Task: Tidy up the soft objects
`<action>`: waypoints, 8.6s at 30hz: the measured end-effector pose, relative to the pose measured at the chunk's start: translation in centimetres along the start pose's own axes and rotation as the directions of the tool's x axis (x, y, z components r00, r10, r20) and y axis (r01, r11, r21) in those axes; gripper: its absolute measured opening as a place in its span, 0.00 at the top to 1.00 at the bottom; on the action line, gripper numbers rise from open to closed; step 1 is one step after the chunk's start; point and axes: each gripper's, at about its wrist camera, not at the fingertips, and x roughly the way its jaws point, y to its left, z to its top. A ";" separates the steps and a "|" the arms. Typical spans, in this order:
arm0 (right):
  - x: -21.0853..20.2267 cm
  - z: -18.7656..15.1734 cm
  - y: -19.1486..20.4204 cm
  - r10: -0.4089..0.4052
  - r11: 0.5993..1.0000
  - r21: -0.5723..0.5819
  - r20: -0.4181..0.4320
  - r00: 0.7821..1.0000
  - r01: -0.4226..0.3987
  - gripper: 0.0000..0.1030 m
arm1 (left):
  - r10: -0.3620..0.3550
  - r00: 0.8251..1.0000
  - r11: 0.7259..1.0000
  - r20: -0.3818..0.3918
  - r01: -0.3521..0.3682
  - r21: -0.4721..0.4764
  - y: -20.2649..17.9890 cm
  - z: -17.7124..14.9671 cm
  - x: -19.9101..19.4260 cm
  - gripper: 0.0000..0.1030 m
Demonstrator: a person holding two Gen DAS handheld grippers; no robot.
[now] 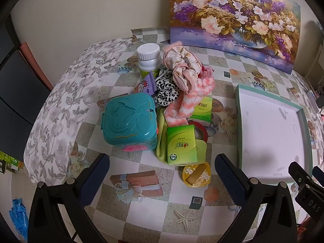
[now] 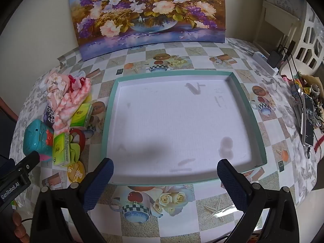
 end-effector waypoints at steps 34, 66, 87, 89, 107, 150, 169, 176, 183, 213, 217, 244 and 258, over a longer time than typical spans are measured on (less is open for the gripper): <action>0.3 0.1 0.2 -0.001 1.000 -0.003 -0.005 1.000 0.001 0.00 | -0.001 1.000 1.000 -0.005 0.001 0.000 0.0 0.0 0.0 0.00; 5.7 -1.5 13.4 0.192 0.906 -0.350 -0.166 0.967 -0.240 0.00 | 0.054 0.976 0.971 -0.212 -0.101 -0.215 6.0 -0.3 6.3 0.00; 9.0 -3.1 17.8 0.192 0.843 -0.448 -0.266 0.945 -0.298 0.14 | 0.023 0.965 0.964 -0.262 -0.091 -0.250 8.7 -0.2 9.4 0.00; 9.4 -3.2 18.2 0.183 0.841 -0.455 -0.272 0.945 -0.293 0.16 | 0.023 0.963 0.964 -0.267 -0.092 -0.248 8.8 -0.3 9.8 0.00; 9.6 -5.4 21.4 0.145 0.808 -0.537 -0.220 0.965 -0.244 0.48 | 0.010 0.956 0.962 -0.293 -0.089 -0.257 9.0 -0.3 10.8 0.00; 1.9 3.9 2.5 0.155 0.980 -0.117 -0.080 0.985 -0.164 0.48 | -0.056 0.962 0.998 -0.269 0.042 -0.057 -1.0 2.7 7.9 0.05; 2.3 4.3 2.4 0.173 0.978 -0.099 -0.093 0.981 -0.182 0.48 | -0.071 0.952 0.997 -0.297 0.068 -0.022 -1.4 1.7 10.0 0.51; 2.5 4.3 2.2 0.170 0.980 -0.089 -0.102 0.980 -0.179 0.48 | -0.087 0.957 0.996 -0.276 0.082 -0.028 -0.8 1.6 9.2 0.52; 2.0 4.6 1.8 0.171 0.981 -0.076 -0.086 0.982 -0.177 0.48 | -0.109 0.971 0.994 -0.214 0.105 -0.033 -0.6 2.0 6.3 0.52; 8.7 9.1 -13.0 -0.041 0.958 0.274 -0.151 0.988 0.082 0.48 | -0.217 0.948 0.954 -0.233 0.257 0.157 -18.9 6.0 7.2 0.52; 9.3 9.7 -13.2 -0.059 0.959 0.265 -0.150 0.987 0.097 0.48 | -0.217 0.946 0.951 -0.239 0.260 0.167 -20.3 6.4 8.2 0.52; 3.2 12.3 -11.8 -0.091 0.977 0.194 -0.013 0.996 0.091 0.00 | -0.223 0.971 0.971 -0.092 0.229 0.068 -15.8 10.4 4.8 0.18; 5.0 11.6 -10.0 -0.069 0.981 0.174 -0.068 0.995 0.080 0.00 | -0.143 0.986 0.989 -0.092 0.145 0.015 -11.6 11.1 6.5 0.10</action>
